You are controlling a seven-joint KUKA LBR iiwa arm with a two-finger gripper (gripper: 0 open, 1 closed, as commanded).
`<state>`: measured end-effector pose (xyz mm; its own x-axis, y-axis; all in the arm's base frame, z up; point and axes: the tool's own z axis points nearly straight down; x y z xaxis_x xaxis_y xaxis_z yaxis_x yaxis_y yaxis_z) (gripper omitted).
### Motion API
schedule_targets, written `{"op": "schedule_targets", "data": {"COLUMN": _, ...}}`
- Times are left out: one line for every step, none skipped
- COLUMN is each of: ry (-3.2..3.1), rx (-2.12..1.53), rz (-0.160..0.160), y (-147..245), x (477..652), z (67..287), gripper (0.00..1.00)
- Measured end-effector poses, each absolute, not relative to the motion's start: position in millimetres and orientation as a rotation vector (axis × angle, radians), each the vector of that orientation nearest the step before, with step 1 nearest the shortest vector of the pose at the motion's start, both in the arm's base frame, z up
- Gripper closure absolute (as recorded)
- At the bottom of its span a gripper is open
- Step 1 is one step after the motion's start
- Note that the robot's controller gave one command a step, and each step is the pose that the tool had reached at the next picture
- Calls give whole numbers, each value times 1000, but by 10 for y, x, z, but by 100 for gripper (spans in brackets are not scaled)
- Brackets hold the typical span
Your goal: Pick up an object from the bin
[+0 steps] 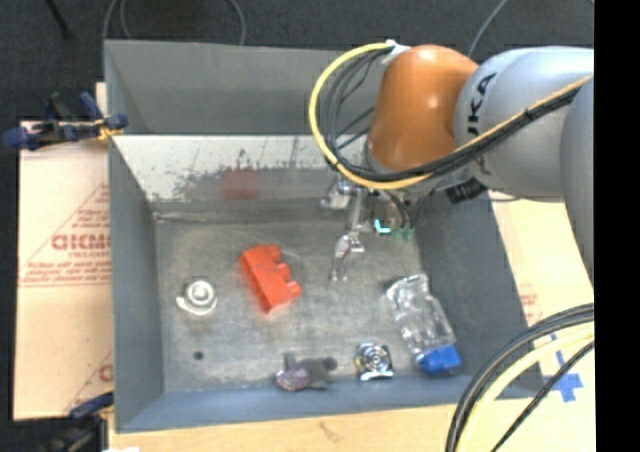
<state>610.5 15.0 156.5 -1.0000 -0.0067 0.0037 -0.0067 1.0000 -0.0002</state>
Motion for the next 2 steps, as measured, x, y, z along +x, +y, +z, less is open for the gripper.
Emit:
{"op": "schedule_targets", "data": {"ry": -3140, "rx": 258, "rz": 2, "y": 811, "x": 6012, "z": 837, "gripper": 0}}
{"op": "schedule_targets", "data": {"ry": -3095, "rx": 650, "rz": 8, "y": 948, "x": 5839, "z": 765, "gripper": 0}}
